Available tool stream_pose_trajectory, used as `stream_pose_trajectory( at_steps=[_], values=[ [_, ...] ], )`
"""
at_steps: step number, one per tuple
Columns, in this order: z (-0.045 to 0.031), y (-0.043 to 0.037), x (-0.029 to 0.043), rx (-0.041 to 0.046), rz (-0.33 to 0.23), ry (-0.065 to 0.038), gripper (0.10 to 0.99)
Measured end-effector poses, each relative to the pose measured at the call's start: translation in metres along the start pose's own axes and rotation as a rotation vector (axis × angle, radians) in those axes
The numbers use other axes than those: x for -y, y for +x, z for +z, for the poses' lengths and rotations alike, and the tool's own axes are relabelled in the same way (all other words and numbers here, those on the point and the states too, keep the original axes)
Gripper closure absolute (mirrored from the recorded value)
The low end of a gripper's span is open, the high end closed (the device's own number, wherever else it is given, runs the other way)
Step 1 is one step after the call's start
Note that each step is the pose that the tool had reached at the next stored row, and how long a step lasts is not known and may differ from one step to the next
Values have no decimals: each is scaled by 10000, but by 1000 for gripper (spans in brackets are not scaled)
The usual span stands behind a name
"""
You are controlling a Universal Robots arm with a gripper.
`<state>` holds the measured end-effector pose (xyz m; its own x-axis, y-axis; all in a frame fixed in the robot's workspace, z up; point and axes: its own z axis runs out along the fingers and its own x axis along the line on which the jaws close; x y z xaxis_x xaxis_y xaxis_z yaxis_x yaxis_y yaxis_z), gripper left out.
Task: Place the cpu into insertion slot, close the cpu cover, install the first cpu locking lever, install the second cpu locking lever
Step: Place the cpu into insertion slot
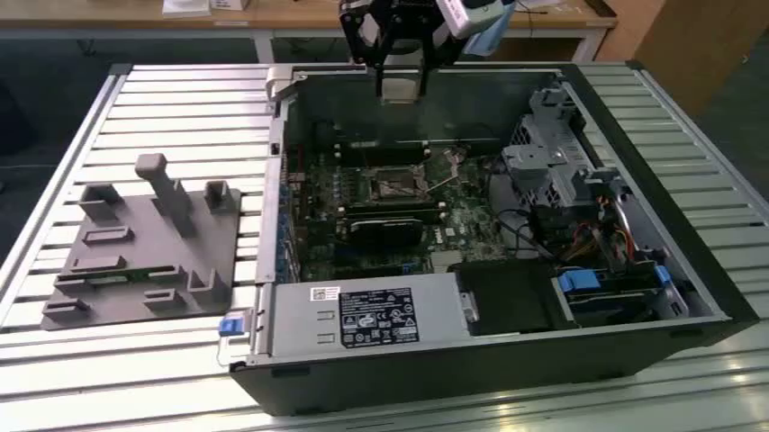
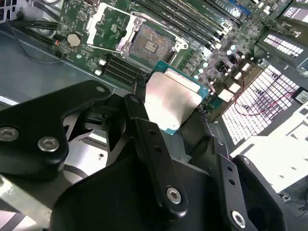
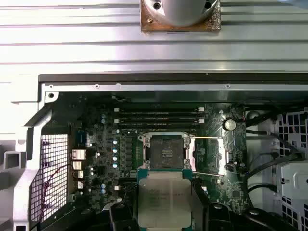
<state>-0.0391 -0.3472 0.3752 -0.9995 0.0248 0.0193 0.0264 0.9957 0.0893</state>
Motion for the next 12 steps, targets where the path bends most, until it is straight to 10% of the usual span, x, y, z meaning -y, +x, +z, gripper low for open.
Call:
stream_pose_trajectory(
  at_steps=[12],
  values=[
    [0, 0, 0, 51, 571, -10, 549]
  ],
)
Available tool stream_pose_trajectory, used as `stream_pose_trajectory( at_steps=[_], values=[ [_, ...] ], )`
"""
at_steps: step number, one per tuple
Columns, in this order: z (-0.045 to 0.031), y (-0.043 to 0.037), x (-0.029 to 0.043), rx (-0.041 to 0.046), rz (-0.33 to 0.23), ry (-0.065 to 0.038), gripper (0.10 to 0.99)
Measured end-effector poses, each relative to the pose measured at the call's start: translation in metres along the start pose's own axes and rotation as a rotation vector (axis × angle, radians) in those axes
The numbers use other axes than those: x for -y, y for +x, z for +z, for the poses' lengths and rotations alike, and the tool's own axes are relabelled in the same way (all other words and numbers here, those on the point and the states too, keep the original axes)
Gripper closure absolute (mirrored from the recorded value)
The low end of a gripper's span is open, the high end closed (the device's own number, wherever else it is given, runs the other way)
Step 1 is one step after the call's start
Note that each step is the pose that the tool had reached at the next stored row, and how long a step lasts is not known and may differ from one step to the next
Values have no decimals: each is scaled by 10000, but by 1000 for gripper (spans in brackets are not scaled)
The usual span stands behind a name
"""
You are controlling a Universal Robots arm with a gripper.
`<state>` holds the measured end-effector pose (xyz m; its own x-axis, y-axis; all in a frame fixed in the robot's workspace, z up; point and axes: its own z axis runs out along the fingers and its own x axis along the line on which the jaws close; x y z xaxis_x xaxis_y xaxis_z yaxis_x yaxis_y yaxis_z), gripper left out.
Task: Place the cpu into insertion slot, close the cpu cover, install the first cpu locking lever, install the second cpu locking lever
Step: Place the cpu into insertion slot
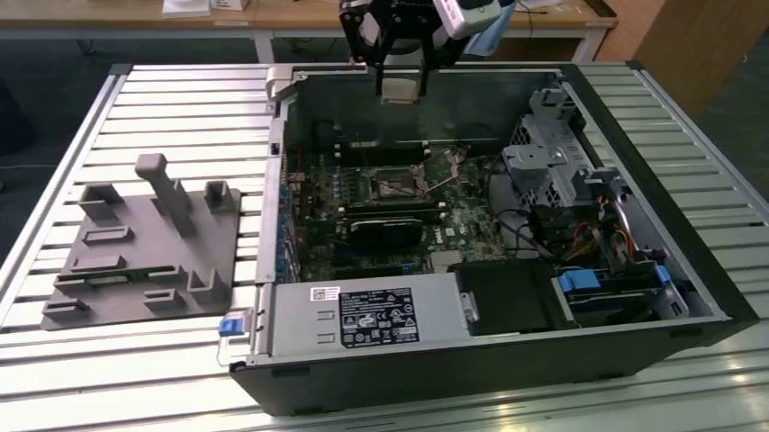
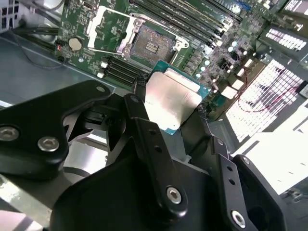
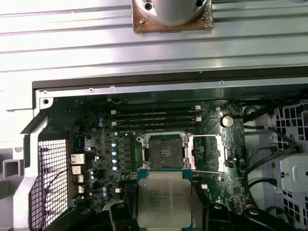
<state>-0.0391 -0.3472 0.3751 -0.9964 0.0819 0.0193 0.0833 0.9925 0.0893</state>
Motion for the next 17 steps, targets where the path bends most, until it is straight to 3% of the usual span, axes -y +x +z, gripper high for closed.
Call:
stream_pose_trajectory(
  at_steps=[17],
  values=[
    [14, 0, 1, 228, 2537, -44, 549]
  ],
)
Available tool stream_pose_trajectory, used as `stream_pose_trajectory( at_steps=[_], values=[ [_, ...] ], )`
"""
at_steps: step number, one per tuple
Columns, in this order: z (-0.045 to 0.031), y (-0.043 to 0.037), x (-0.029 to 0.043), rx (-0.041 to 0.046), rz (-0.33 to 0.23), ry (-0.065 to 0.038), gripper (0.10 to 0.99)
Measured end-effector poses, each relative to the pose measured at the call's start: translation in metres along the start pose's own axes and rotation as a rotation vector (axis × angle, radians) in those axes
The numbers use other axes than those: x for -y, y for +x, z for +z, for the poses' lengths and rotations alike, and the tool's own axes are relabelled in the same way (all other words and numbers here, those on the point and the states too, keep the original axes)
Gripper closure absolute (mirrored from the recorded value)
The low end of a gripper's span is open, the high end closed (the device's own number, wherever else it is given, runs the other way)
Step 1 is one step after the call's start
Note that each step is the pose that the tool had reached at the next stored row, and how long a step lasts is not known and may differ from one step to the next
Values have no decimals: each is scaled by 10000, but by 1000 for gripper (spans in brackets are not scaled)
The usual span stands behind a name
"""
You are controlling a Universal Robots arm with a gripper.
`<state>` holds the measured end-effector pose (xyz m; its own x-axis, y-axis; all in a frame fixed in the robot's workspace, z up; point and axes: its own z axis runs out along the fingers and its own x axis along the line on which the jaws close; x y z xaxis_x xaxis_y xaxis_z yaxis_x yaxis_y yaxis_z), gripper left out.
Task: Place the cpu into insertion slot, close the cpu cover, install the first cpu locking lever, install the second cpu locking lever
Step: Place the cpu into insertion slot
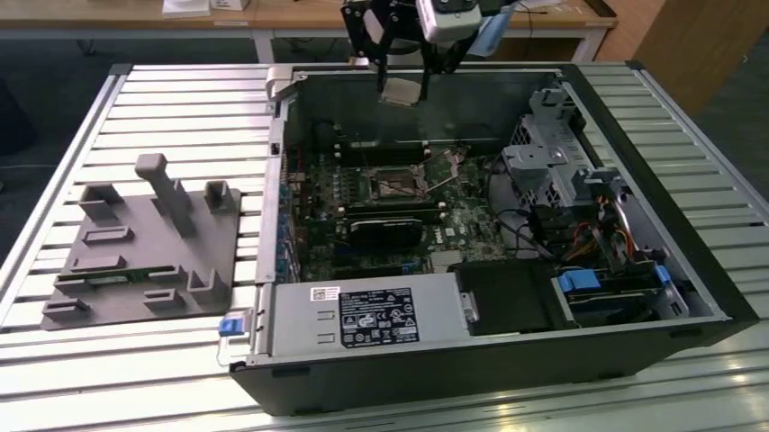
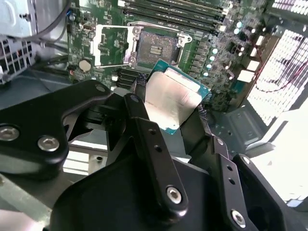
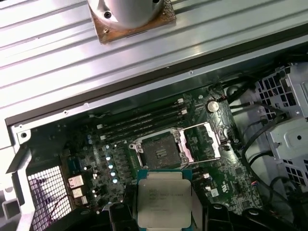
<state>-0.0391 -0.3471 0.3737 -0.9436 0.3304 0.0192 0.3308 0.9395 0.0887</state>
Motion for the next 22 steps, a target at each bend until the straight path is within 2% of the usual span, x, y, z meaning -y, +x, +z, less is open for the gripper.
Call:
stream_pose_trajectory(
  at_steps=[8, 22],
  values=[
    [7, 0, 0, 83, 926, -18, 549],
    [26, 0, 1, 290, 3237, -58, 549]
  ],
)
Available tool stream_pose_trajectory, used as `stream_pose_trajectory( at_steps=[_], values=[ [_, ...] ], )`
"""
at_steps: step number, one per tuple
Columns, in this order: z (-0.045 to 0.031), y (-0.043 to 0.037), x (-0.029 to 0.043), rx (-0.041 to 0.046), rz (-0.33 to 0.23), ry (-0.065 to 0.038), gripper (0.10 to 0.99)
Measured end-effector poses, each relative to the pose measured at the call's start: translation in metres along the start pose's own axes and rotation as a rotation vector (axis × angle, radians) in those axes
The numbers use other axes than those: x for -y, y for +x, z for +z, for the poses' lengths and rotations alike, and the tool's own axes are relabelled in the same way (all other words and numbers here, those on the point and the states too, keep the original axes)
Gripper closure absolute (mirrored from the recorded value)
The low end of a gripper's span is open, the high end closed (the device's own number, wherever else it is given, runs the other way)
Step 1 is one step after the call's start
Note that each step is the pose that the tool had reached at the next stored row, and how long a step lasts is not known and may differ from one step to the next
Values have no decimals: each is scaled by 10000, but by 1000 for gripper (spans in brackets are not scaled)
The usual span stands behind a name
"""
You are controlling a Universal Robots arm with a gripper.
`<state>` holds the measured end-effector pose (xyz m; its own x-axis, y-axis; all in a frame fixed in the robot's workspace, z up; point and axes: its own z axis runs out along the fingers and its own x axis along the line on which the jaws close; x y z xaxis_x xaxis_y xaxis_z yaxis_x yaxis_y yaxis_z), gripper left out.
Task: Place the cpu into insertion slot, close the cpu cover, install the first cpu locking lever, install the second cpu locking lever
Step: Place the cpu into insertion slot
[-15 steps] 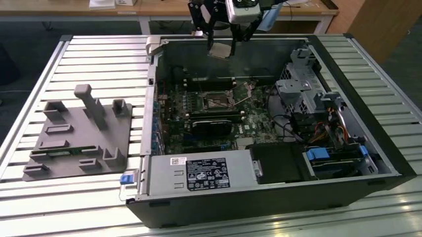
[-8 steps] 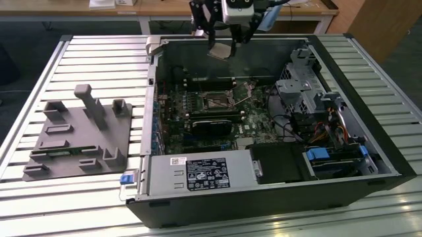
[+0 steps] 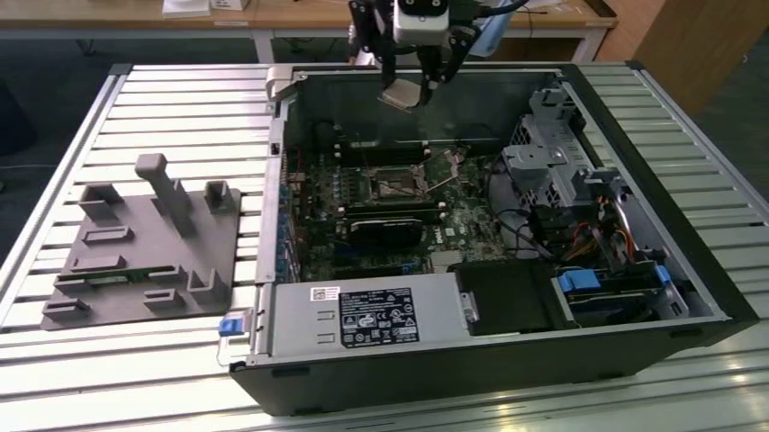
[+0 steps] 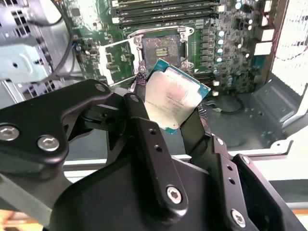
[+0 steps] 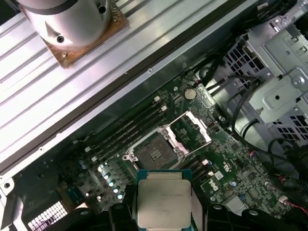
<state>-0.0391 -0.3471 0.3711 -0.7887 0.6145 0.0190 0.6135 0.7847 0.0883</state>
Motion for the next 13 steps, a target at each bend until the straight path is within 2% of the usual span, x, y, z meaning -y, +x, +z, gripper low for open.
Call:
stream_pose_trajectory(
  at_steps=[13],
  values=[
    [22, -1, 2, 200, 2225, -39, 549]
  ],
)
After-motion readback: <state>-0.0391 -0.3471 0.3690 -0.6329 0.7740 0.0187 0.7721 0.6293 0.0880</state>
